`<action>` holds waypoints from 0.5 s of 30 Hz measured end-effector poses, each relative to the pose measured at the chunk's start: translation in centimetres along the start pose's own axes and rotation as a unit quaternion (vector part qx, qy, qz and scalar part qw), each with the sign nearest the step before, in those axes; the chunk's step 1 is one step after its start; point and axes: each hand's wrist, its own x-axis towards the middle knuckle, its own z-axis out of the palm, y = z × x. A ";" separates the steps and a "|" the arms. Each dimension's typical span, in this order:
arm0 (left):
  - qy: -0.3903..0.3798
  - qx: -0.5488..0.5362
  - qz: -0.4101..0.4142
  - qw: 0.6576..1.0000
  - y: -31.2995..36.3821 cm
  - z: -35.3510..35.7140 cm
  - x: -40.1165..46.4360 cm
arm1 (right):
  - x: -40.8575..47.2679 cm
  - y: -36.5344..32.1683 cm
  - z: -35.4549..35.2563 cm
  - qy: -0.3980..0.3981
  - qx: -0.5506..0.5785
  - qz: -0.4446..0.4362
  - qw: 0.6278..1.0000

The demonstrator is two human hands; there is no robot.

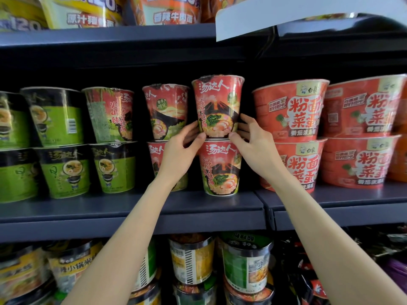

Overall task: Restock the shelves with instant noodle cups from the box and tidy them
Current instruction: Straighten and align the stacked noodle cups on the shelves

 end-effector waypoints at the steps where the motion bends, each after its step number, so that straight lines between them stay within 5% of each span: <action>1: 0.003 -0.003 0.003 1.000 0.0 0.0 -0.1 | 0.0 0.0 0.1 0.002 -0.001 -0.001 1.000; 8: 0.039 0.073 0.034 0.996 -0.1 0.5 -1.1 | -0.5 0.2 0.4 0.035 -0.023 -0.015 0.999; 12: 0.142 0.169 0.122 0.968 0.3 -1.5 -2.6 | -3.1 -1.0 0.8 0.137 -0.047 -0.122 0.982; 15: 0.190 0.188 0.180 0.947 -1.2 -4.8 -3.8 | -5.4 -2.1 2.4 0.114 -0.009 -0.184 0.976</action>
